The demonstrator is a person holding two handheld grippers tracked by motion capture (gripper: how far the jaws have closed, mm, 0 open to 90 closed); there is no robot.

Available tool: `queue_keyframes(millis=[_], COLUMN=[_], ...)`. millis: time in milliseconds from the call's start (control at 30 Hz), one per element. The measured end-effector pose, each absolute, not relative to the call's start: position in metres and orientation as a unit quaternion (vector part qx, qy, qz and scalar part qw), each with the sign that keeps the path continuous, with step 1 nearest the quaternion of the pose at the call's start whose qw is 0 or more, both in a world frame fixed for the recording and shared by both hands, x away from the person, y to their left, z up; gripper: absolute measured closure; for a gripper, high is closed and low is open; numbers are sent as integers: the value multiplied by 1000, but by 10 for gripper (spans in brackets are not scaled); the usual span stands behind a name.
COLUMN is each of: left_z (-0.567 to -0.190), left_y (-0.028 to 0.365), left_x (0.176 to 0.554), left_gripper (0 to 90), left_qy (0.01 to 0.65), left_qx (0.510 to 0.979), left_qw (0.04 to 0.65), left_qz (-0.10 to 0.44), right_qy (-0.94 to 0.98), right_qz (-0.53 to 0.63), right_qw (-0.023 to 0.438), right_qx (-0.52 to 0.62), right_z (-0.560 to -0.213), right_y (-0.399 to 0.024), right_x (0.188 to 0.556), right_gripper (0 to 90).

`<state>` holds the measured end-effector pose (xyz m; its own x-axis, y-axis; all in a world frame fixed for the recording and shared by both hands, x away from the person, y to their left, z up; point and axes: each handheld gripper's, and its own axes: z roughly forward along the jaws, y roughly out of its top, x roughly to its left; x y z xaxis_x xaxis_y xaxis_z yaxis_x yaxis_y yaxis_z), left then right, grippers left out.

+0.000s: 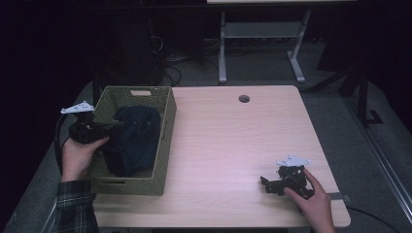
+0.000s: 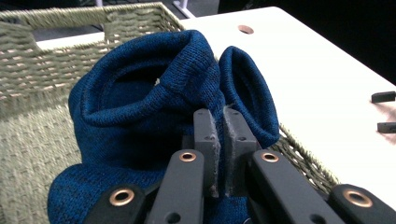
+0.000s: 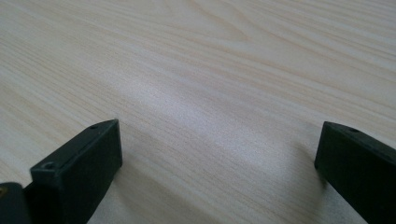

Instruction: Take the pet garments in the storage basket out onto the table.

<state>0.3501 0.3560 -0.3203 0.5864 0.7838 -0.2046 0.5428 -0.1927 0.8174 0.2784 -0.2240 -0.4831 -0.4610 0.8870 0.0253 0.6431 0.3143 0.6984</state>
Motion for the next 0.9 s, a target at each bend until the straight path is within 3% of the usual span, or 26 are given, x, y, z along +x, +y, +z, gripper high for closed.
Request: queue_keyframes(millis=[900], left_z=[-265], left_y=[351], left_x=[353], left_gripper=[855], left_qy=[395], left_qx=[742], left_qw=[527], left_qz=[131], right_qy=[789], right_qz=[328], right_qw=[186], right_qx=[485], right_z=[-483], right_y=[-224], right_x=[278], right_gripper=[4])
